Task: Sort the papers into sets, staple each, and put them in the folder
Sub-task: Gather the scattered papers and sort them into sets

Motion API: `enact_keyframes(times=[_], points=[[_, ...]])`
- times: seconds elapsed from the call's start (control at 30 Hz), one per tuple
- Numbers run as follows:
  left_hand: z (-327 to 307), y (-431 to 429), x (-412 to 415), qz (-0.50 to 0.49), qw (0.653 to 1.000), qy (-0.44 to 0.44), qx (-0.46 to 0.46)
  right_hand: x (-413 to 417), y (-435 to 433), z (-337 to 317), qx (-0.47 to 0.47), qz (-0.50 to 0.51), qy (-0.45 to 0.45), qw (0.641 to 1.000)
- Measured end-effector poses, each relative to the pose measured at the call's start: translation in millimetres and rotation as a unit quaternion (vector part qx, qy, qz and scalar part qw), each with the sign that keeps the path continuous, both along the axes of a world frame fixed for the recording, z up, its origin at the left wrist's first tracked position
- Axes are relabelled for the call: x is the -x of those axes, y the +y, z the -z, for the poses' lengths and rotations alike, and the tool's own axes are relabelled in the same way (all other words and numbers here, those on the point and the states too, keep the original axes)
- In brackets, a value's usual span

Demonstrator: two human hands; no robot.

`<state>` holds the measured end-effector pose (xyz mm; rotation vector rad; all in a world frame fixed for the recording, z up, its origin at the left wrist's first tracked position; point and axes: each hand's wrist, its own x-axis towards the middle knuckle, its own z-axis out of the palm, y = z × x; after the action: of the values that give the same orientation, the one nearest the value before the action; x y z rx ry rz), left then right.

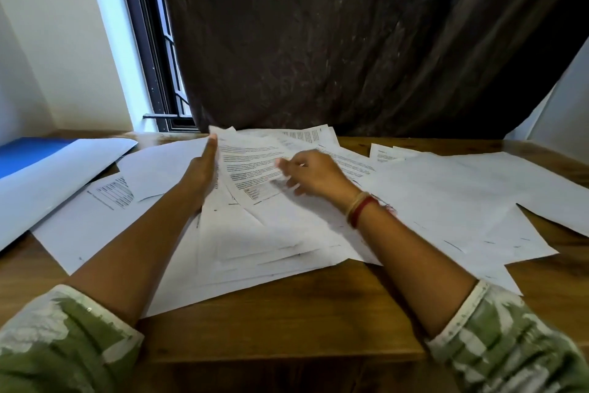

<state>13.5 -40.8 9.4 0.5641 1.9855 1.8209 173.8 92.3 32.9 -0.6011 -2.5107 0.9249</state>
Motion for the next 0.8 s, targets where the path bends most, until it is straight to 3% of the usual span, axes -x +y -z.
enact_keyframes(times=[0.07, 0.13, 0.2, 0.33, 0.57, 0.67, 0.8], points=[[4.1, 0.6, 2.5, -0.016, 1.000, -0.008, 0.008, -10.5, 36.8, -4.0, -0.016, 0.098, 0.021, 0.995], [10.0, 2.1, 4.9, -0.019, 0.999, 0.013, 0.036, -25.6, 70.3, -0.6, -0.126, 0.223, -0.049, 0.965], [13.0, 3.0, 5.9, -0.031, 0.998, 0.030, 0.053, -36.4, 92.3, 12.6, -0.162, 0.283, -0.147, 0.934], [11.0, 4.9, 4.6, -0.020, 1.000, 0.008, 0.019, -43.1, 99.9, 31.4, -0.126, 0.281, -0.200, 0.930], [10.8, 6.4, 5.3, -0.013, 1.000, 0.018, 0.020, -38.5, 81.7, 17.3, -0.279, 0.286, -0.178, 0.899], [12.6, 6.3, 8.2, -0.006, 1.000, 0.016, 0.020, -36.9, 70.1, -1.4, -0.333, 0.281, -0.096, 0.895], [13.7, 5.9, 10.0, -0.002, 1.000, 0.011, 0.022, -25.0, 37.4, -22.1, -0.373, 0.183, 0.209, 0.885]])
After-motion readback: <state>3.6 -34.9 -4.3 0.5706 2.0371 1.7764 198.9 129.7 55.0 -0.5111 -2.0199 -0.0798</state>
